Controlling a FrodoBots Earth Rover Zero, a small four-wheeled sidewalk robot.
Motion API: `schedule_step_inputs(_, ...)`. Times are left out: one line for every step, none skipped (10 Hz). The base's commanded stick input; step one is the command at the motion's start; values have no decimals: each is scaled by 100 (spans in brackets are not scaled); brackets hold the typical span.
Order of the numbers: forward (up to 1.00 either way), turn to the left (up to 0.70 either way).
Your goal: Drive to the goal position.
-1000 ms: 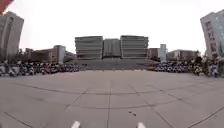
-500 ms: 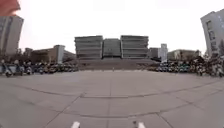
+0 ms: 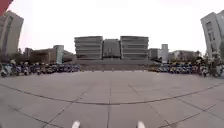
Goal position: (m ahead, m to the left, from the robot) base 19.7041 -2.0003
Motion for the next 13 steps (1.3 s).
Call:
schedule_step_inputs(60,0)
schedule_step_inputs(60,0)
schedule_step_inputs(60,0)
schedule_step_inputs(60,0)
schedule_step_inputs(60,0)
schedule_step_inputs(60,0)
schedule_step_inputs(60,0)
schedule_step_inputs(60,0)
schedule_step_inputs(60,0)
schedule_step_inputs(60,0)
schedule_step_inputs(60,0)
schedule_step_inputs(60,0)
schedule_step_inputs(60,0)
